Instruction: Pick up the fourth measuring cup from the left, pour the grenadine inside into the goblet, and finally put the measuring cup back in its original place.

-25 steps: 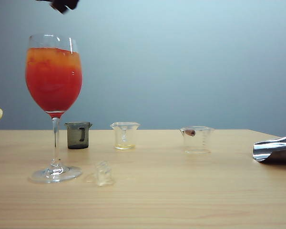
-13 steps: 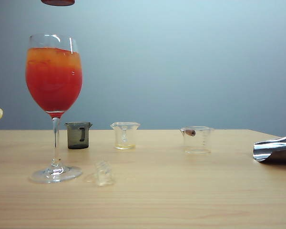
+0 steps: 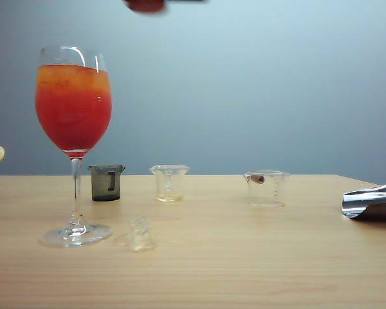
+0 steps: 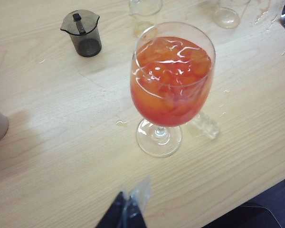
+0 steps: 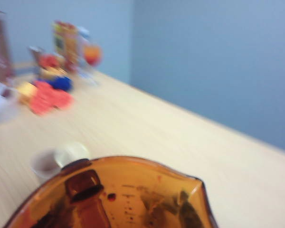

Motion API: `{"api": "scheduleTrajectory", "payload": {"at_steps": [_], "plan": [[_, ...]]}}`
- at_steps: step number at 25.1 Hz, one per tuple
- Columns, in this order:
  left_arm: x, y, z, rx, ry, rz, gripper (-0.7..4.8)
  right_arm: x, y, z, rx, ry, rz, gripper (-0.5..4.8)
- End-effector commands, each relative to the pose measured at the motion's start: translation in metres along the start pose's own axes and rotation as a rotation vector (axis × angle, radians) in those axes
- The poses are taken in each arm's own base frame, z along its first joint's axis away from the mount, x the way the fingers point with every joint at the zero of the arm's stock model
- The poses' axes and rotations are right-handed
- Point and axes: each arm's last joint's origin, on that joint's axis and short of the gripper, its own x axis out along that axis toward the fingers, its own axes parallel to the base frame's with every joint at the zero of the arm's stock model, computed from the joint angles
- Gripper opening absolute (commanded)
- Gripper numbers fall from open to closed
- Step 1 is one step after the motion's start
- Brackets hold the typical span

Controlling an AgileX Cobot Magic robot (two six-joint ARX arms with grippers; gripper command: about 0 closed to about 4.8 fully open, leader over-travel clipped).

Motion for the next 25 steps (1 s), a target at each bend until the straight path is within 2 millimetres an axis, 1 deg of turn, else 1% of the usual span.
{"api": "scheduleTrajectory", "payload": {"at_steps": [1,2,3,5,6,9,11,13,15,16,17,21,25], "plan": [[-0.001,0.000,0.001,0.000,-0.009,0.003,-0.04,-0.021,-0.016,-0.015,0.038,0.024,-0.103,1.71],[-0.001,0.000,0.001,0.001,-0.009,0.003,-0.04,-0.033,-0.027,-0.027,0.042,0.052,-0.166,1.71],[-0.001,0.000,0.001,0.001,-0.009,0.003,-0.04,-0.041,-0.034,-0.035,0.049,0.069,-0.207,1.70],[-0.001,0.000,0.001,0.001,-0.009,0.003,-0.04,-0.052,-0.046,-0.047,0.068,0.094,-0.266,1.70],[-0.001,0.000,0.001,0.001,-0.009,0.003,-0.04,-0.065,-0.058,-0.062,0.091,0.124,-0.320,1.71],[-0.001,0.000,0.001,0.001,-0.009,0.001,-0.04,-0.078,-0.076,-0.081,0.114,0.165,-0.389,1.70],[-0.001,0.000,0.001,0.001,-0.009,0.000,-0.04,-0.083,-0.082,-0.091,0.115,0.195,-0.416,1.70],[-0.001,0.000,0.001,0.001,-0.009,0.000,-0.04,-0.086,-0.090,-0.099,0.116,0.217,-0.447,1.70],[-0.001,0.000,0.001,0.001,-0.009,-0.001,-0.04,-0.085,-0.101,-0.109,0.118,0.232,-0.487,1.70],[-0.001,0.000,0.001,0.001,-0.009,0.000,-0.04,-0.083,-0.110,-0.117,0.124,0.234,-0.521,1.70],[-0.001,0.000,0.001,0.001,-0.009,0.000,-0.04,-0.082,-0.114,-0.120,0.126,0.234,-0.534,1.70],[-0.001,0.000,0.001,0.001,-0.009,-0.001,-0.04,-0.071,-0.128,-0.138,0.131,0.226,-0.573,1.70],[-0.001,0.000,0.001,0.001,-0.009,-0.001,-0.04,-0.059,-0.140,-0.159,0.130,0.175,-0.607,1.70]]}}
